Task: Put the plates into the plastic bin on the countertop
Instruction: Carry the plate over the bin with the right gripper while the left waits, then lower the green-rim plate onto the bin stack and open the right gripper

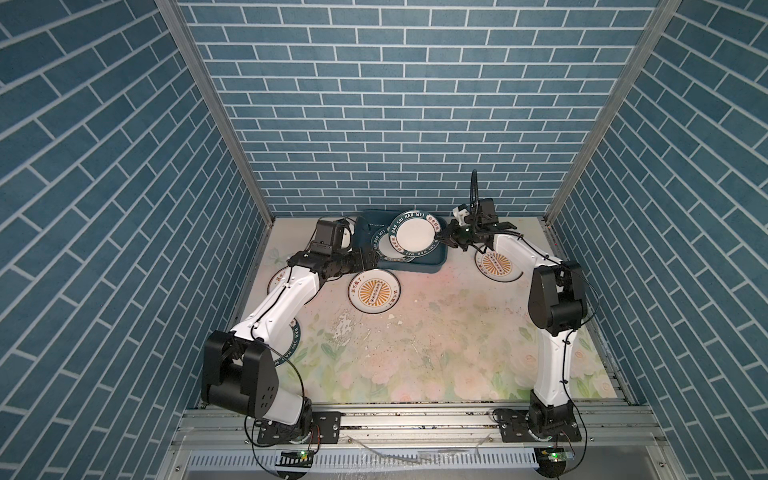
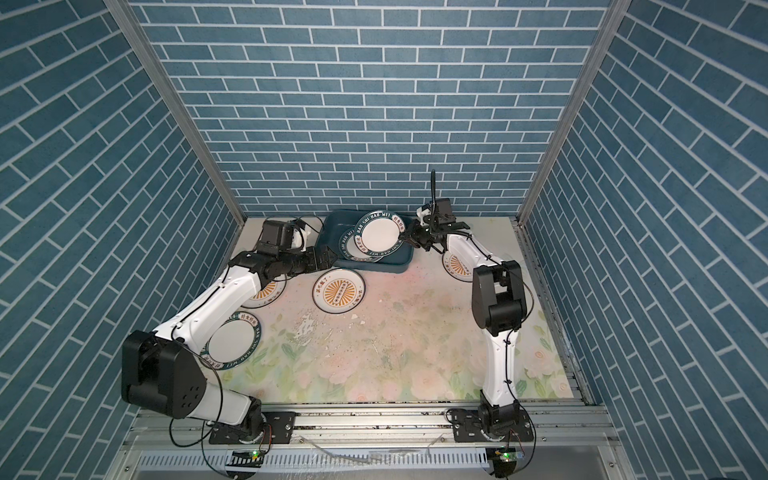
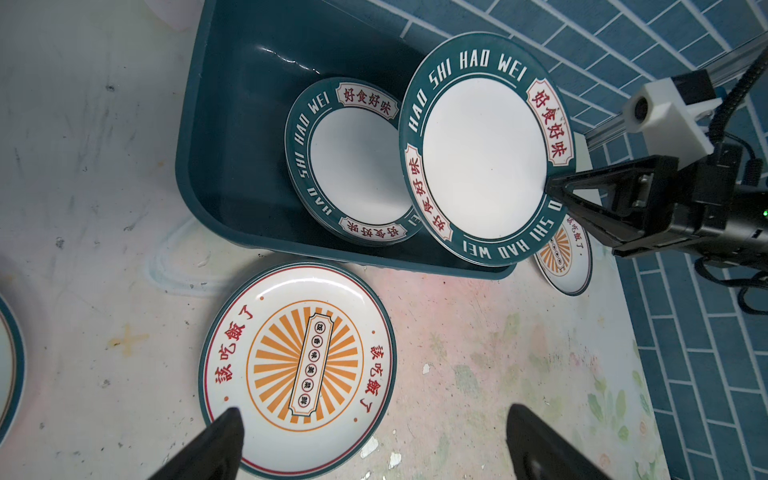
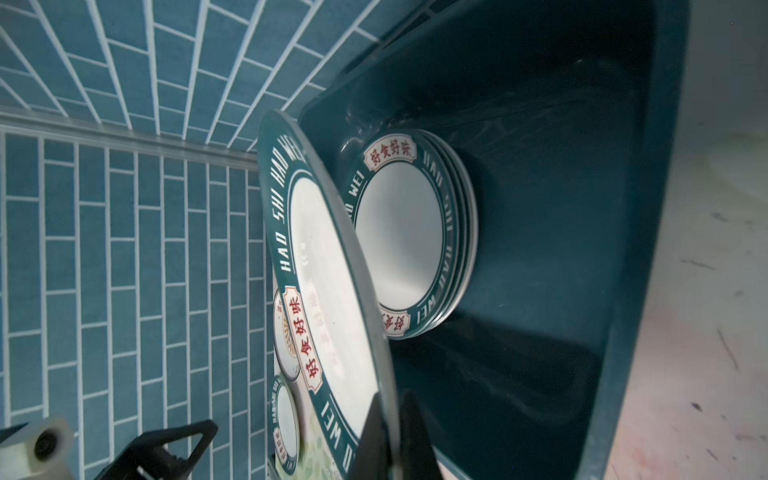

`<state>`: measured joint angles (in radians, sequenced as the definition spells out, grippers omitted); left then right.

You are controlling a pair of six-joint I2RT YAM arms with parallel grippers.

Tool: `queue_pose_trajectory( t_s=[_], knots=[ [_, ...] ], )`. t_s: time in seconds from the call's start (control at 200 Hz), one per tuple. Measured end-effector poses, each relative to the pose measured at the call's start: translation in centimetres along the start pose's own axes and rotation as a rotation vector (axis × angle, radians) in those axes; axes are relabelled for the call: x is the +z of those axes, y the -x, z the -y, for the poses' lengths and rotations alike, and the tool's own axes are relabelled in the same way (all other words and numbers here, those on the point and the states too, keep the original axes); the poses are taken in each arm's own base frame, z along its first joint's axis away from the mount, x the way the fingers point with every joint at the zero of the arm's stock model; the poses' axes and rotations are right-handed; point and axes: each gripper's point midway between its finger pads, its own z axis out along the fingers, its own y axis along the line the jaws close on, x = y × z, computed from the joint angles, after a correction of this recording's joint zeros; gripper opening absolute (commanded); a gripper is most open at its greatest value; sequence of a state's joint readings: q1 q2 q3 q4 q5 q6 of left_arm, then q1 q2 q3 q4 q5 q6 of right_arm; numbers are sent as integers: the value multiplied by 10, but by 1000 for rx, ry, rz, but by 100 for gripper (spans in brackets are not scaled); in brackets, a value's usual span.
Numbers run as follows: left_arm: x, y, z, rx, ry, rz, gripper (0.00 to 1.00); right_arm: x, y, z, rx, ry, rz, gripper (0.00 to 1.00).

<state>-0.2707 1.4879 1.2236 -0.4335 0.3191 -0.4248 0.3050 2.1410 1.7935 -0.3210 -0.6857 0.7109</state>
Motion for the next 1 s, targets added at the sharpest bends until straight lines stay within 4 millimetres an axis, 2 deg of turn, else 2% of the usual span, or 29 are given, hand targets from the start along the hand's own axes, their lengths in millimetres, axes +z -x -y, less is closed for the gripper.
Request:
queue_pose_trajectory(
  t_s=[0.13, 0.405, 1.0],
  knots=[
    [2, -1, -2, 0, 2, -7, 100, 1, 6, 1, -27, 49, -56, 0],
    [7, -5, -2, -8, -11, -30, 100, 15, 17, 27, -51, 66, -155, 0],
    [9, -6, -3, -1, -12, -36, 100, 40, 6, 53, -27, 40, -213, 0]
  ],
)
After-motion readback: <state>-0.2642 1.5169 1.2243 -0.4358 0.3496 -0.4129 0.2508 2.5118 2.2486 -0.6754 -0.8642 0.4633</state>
